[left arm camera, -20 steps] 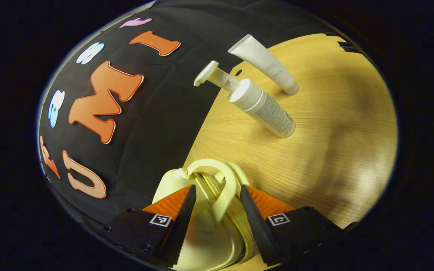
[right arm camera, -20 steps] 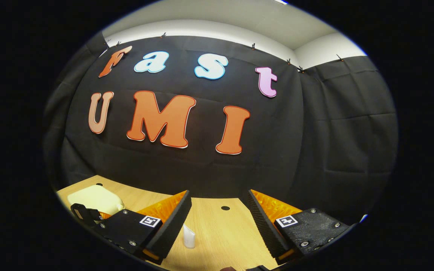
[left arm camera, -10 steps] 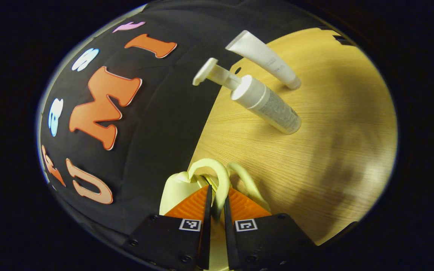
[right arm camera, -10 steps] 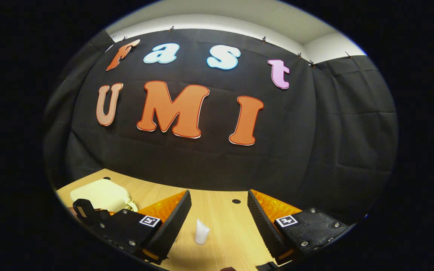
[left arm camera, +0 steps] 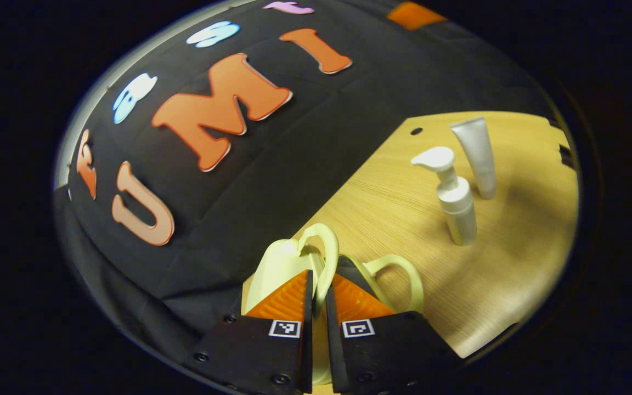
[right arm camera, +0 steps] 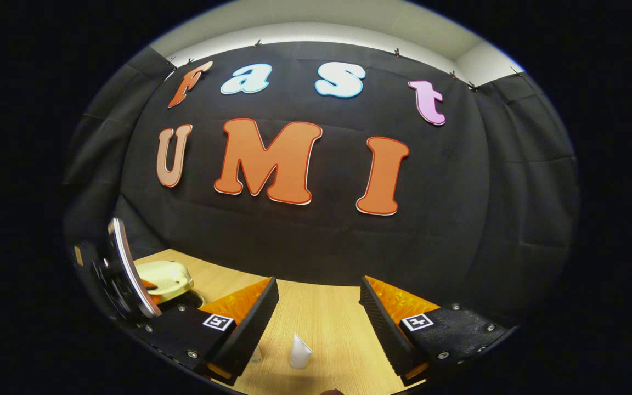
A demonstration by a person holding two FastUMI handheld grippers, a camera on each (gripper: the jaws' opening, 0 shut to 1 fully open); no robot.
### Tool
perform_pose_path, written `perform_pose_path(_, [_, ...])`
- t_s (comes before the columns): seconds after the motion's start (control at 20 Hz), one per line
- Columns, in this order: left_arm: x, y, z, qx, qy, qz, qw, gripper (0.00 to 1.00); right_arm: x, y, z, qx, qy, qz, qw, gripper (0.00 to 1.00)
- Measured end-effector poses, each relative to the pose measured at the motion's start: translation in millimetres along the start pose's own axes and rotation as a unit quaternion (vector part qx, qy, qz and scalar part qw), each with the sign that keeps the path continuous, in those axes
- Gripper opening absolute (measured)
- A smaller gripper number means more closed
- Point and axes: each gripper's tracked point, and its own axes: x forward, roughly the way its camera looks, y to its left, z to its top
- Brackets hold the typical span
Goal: First open the suitcase, pack the skin care products into it, and then close the suitcase.
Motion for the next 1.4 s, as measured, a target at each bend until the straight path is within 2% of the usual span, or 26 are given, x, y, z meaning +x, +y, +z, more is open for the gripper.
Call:
perform_pose_path(0.2, [5,16,1,-0.088,0.013,0.041,0.995,0.14,16,11,-4,0.008,-0.001,0.048,0.999,0.96])
perform_pose_path(0.35, [3,17,3,-0.159,0.019,0.059,0.985,0.16,27,19,-6,0.005,0.003,0.069,0.998,0.96])
perform_pose_path(0.5, [2,20,4,-0.202,0.011,0.076,0.976,0.17,31,27,6,0.005,-0.010,0.069,0.998,0.96])
perform_pose_path(0.7, [3,21,7,-0.270,0.003,0.078,0.960,0.18,37,43,11,0.008,-0.006,0.061,0.998,0.96])
perform_pose_path(1.0, [5,21,4,-0.295,-0.009,0.080,0.952,0.18,36,61,12,-0.006,0.001,0.035,0.999,0.96])
perform_pose_path(1.4, [7,19,-13,-0.315,0.029,0.086,0.945,0.18,30,84,14,-0.022,0.015,0.002,1.000,0.96])
